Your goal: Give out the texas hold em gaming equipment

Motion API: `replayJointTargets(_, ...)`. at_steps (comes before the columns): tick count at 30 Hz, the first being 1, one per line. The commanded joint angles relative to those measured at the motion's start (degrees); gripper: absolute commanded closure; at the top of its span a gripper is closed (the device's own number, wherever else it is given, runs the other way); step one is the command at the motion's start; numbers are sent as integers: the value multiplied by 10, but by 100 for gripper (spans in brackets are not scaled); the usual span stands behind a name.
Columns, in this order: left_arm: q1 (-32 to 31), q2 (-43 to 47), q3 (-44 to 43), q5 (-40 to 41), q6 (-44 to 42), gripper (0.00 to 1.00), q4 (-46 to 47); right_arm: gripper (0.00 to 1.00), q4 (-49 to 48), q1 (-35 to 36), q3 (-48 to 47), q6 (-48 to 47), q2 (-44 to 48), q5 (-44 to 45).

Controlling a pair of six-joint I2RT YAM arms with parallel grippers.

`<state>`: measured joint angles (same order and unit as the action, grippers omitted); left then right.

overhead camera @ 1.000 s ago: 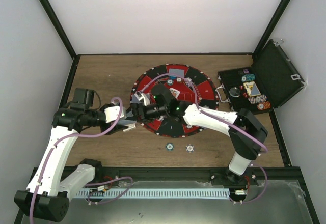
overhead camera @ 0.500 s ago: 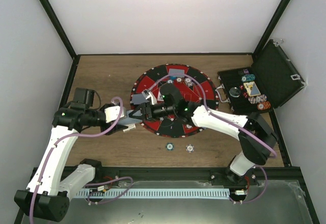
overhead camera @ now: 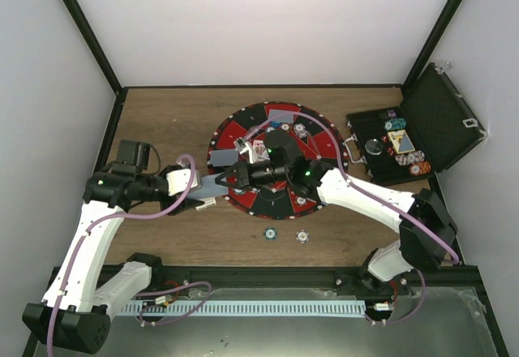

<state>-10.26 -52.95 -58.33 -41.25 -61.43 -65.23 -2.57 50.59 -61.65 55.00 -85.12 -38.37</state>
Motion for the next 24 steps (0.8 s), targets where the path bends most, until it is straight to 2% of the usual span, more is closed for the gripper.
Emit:
replayJointTargets(1,1,9,-2,-20,-8,88,9,96,30,-11,-5,-8,29,7)
replayJointTargets(3,1,9,-1,-19,-9,88,9,99,45,-17,-9,-16,38,7)
replayJointTargets(9,1,8,-3,-16,-9,88,8,99,133,-61,-32,-75,77,3)
replayJointTargets(15,1,7,-3,-13,-9,88,8,99,275,-155,-92,-183,93,5)
replayJointTargets(18,1,7,-4,-13,-8,88,8,99,362,-180,-163,-267,66,81)
replayJointTargets(20,1,7,-5,-14,-7,88,9,99,397,-180,-203,-325,34,200)
replayJointTargets(24,1,5,-11,-15,-4,88,8,99,395,-172,-242,-415,-29,429)
